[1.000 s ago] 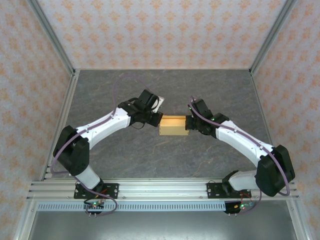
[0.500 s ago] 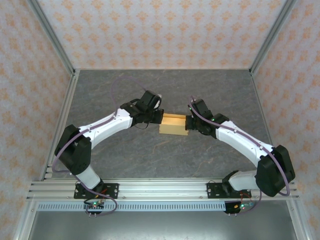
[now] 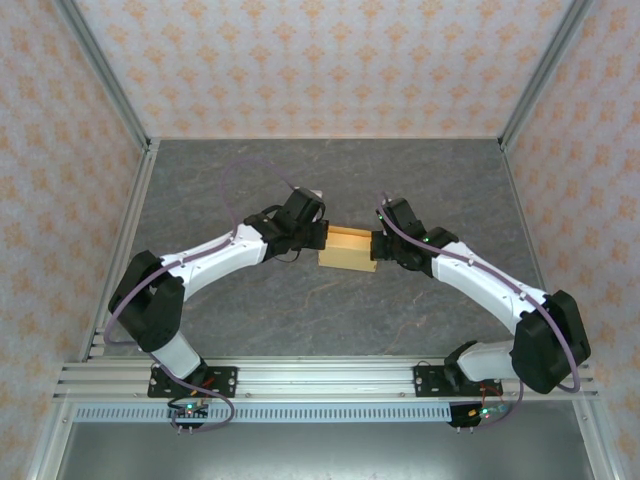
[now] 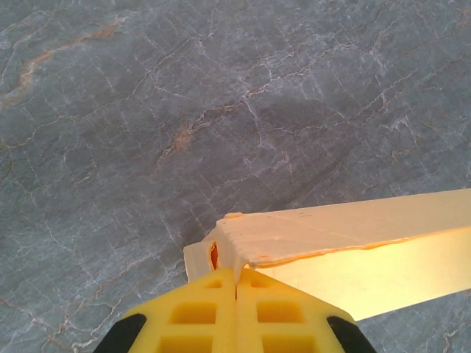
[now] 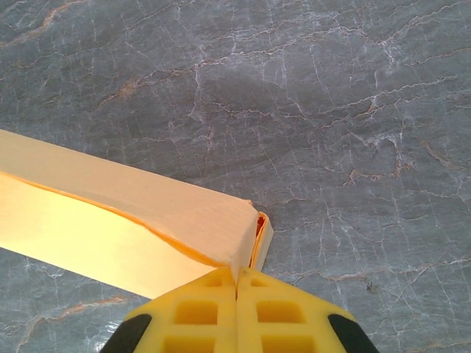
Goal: Fold the paper box
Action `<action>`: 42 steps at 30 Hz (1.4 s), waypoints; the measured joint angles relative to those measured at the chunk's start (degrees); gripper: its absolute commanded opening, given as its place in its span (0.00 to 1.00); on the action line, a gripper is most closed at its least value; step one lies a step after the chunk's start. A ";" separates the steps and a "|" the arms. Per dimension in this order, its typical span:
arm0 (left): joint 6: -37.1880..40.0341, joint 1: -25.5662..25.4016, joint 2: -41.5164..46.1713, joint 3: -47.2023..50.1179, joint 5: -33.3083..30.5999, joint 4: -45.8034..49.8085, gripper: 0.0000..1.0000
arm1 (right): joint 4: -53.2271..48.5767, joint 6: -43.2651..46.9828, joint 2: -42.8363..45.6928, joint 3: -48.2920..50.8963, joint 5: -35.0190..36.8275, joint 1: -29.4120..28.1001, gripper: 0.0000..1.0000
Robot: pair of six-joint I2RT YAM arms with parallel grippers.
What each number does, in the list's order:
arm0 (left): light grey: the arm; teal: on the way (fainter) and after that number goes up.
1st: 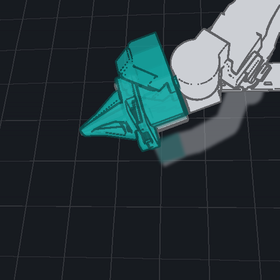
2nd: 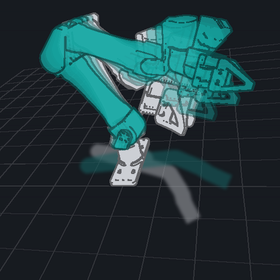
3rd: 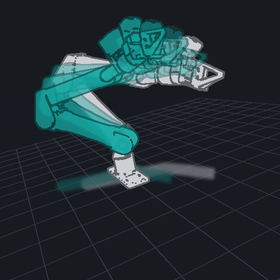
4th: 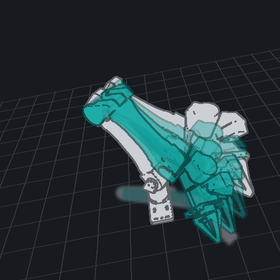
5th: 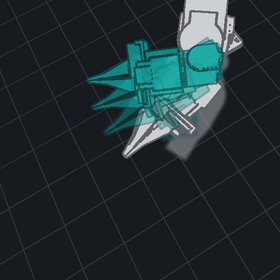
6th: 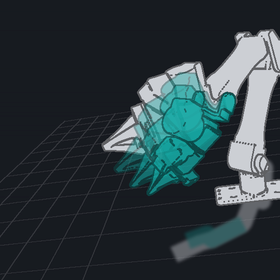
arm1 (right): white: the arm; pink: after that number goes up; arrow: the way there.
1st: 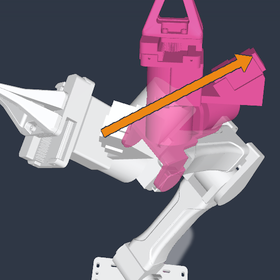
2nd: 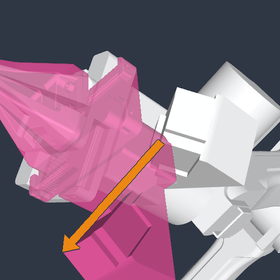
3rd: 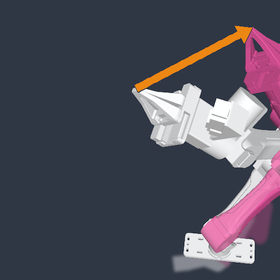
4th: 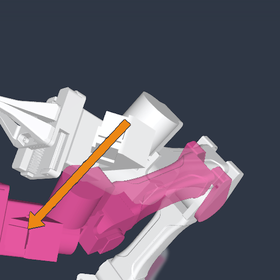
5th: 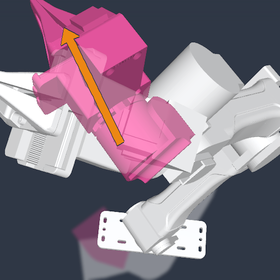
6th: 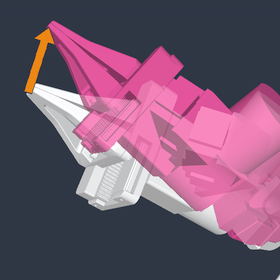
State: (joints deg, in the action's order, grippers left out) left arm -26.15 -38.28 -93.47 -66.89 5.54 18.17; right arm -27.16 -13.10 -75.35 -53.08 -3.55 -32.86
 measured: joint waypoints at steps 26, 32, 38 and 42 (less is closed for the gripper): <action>2.27 -6.10 5.81 16.48 -10.80 -19.10 0.00 | 10.56 0.04 6.27 11.02 0.61 -1.11 0.08; 3.17 -6.43 6.12 18.36 -12.00 -22.43 0.00 | 11.45 0.13 7.78 12.41 0.35 -1.14 0.17; 4.28 -6.73 6.12 18.53 -13.49 -22.51 0.00 | 7.74 0.24 11.19 12.39 -0.83 -1.18 0.30; 4.85 -6.73 6.12 18.62 -14.78 -22.45 0.00 | 3.41 0.13 14.03 11.08 -2.14 -1.05 0.42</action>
State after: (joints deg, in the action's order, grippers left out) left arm -21.30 -45.01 -87.35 -48.27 -9.23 -4.27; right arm -23.75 -12.97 -61.32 -42.00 -5.69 -33.91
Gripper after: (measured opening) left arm 0.046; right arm 0.372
